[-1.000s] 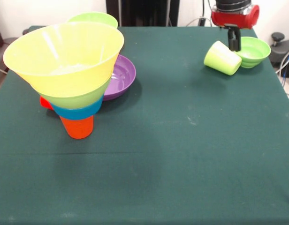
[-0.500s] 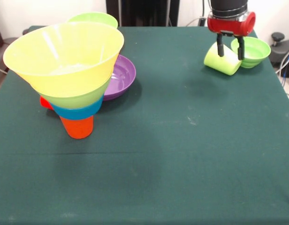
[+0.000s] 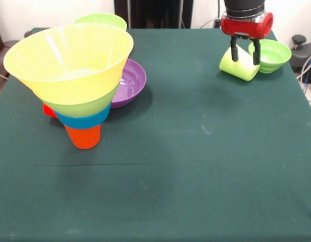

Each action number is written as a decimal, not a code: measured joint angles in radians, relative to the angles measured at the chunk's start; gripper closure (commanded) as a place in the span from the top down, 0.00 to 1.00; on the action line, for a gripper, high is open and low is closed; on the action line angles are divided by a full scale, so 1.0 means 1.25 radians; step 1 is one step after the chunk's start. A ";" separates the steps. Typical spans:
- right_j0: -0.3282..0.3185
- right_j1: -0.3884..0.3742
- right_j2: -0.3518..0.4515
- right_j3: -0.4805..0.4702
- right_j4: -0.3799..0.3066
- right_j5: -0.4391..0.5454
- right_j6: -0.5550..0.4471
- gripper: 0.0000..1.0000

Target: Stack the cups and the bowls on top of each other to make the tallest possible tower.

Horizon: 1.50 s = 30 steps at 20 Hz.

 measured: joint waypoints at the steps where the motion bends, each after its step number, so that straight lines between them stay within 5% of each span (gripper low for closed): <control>1: -0.003 0.000 0.000 0.000 -0.001 0.000 0.000 1.00; 11: -0.014 0.009 0.000 0.027 -0.008 -0.041 0.000 1.00; 30: -0.070 0.117 0.000 0.160 -0.122 -0.258 0.000 1.00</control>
